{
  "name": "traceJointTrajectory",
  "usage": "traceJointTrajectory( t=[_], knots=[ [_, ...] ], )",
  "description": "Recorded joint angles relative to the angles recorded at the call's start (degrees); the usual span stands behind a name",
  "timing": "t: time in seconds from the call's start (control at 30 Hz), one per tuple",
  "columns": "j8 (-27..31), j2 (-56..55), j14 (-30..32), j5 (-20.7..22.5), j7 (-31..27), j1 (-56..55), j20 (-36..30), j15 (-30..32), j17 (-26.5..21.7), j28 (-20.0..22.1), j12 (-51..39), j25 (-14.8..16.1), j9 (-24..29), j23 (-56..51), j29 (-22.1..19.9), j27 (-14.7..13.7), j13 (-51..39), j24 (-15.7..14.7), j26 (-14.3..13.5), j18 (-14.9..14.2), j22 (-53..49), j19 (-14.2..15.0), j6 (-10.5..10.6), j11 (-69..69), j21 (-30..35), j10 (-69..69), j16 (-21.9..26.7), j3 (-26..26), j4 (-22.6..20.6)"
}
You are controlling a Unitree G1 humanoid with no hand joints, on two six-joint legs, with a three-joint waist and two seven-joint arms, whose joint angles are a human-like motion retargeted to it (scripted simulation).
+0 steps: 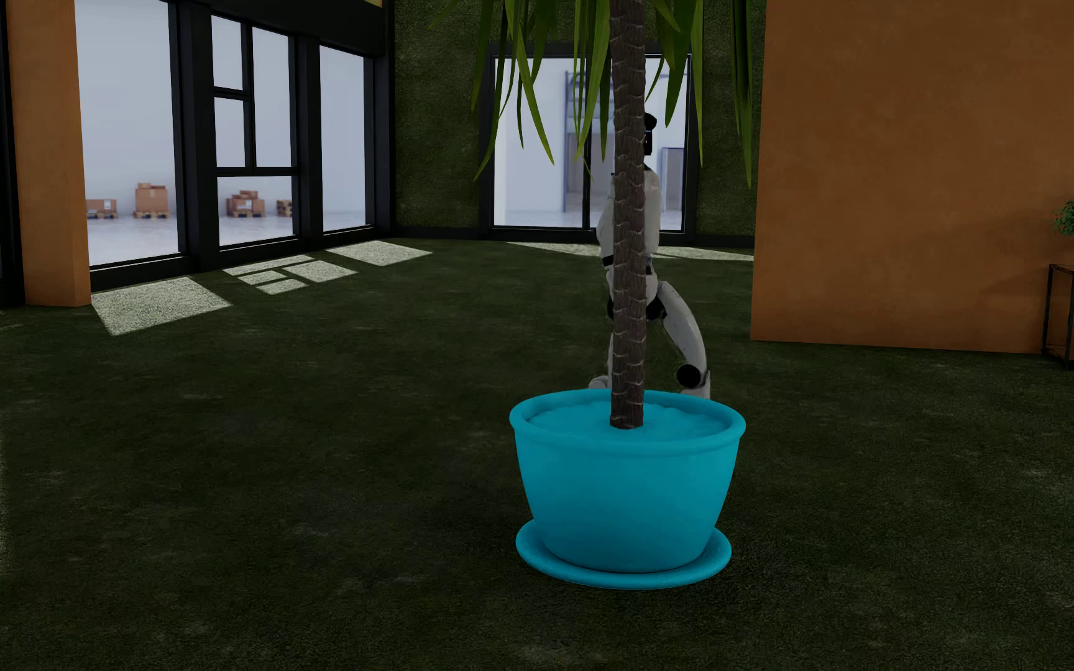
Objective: Circle the plant
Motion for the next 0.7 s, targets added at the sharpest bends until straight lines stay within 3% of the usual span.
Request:
traceJointTrajectory(
  t=[0.07, 0.13, 0.23, 0.3, 0.33, 0.43, 0.47, 0.6, 0.7],
  knots=[
    [0.0, 2.7, 9.0, -2.4, 0.0, -4.3, -0.5, 2.9, 1.2, 0.0, 0.5, 0.0, -1.0, 2.4, 0.0, 0.0, 2.5, 0.0, 0.0, 0.0, 0.6, 0.0, -1.0, -0.7, -0.5, 7.6, -0.7, -1.3, -1.9],
    [0.0, 3.8, 7.1, -4.4, 0.0, -4.6, 0.2, 13.3, 2.5, 0.0, -0.4, 0.0, -0.5, 4.1, 0.0, 0.0, 4.3, 0.0, 0.0, 0.0, 0.1, 0.0, -1.6, 1.0, -1.5, 13.1, -0.6, -1.4, -3.2],
    [0.0, -4.4, 3.0, -6.8, 0.0, -1.1, 3.5, 38.0, 2.2, 0.0, -2.4, 0.0, -1.4, 4.2, 0.0, 0.0, 2.8, 0.0, 0.0, 0.0, -3.5, 0.0, -1.3, 11.6, -0.7, 12.1, 0.1, -1.2, -4.1],
    [0.0, -11.6, 1.2, -7.2, 0.0, 2.6, 5.4, 45.1, 1.6, 0.0, -4.7, 0.0, -0.5, 1.4, 0.0, 0.0, 0.1, 0.0, 0.0, 0.0, -6.2, 0.0, -0.9, 22.6, -4.5, 10.1, 1.9, -3.0, -5.5],
    [0.0, -15.3, 0.1, -6.7, 0.0, 4.6, 6.0, 41.9, 1.1, 0.0, -6.4, 0.0, 0.4, -0.8, 0.0, 0.0, -1.5, 0.0, 0.0, 0.0, -7.1, 0.0, -0.4, 28.4, -6.7, 8.9, 3.1, -4.0, -5.8],
    [0.0, -23.6, -2.4, -4.6, 0.0, 9.6, 8.3, 18.4, -0.7, 0.0, -12.5, 0.0, 3.9, -7.3, 0.0, 0.0, -7.0, 0.0, 0.0, 0.0, -7.5, 0.0, 1.6, 37.8, -11.7, 6.5, 6.9, -9.4, -6.3],
    [0.0, -25.7, -3.1, -4.0, 0.0, 10.8, 9.4, 14.6, -1.3, 0.0, -14.5, 0.0, 4.8, -9.0, 0.0, 0.0, -8.6, 0.0, 0.0, 0.0, -7.1, 0.0, 2.4, 36.2, -12.4, 5.9, 7.8, -11.1, -6.1],
    [0.0, -30.2, -5.9, -0.8, 0.0, 14.8, 12.7, 16.0, -3.0, 0.0, -19.4, 0.0, 5.8, -13.0, 0.0, 0.0, -11.1, 0.0, 0.0, 0.0, -8.0, 0.0, 4.4, 16.8, -12.5, 2.8, 9.8, -13.5, -4.9],
    [0.0, -28.1, -8.0, 0.5, 0.0, 16.4, 12.1, 20.0, -2.4, 0.0, -19.7, 0.0, 4.5, -11.0, 0.0, 0.0, -9.9, 0.0, 0.0, 0.0, -11.3, 0.0, 4.1, 5.0, -10.8, 1.8, 9.8, -15.0, -5.0]
  ],
)
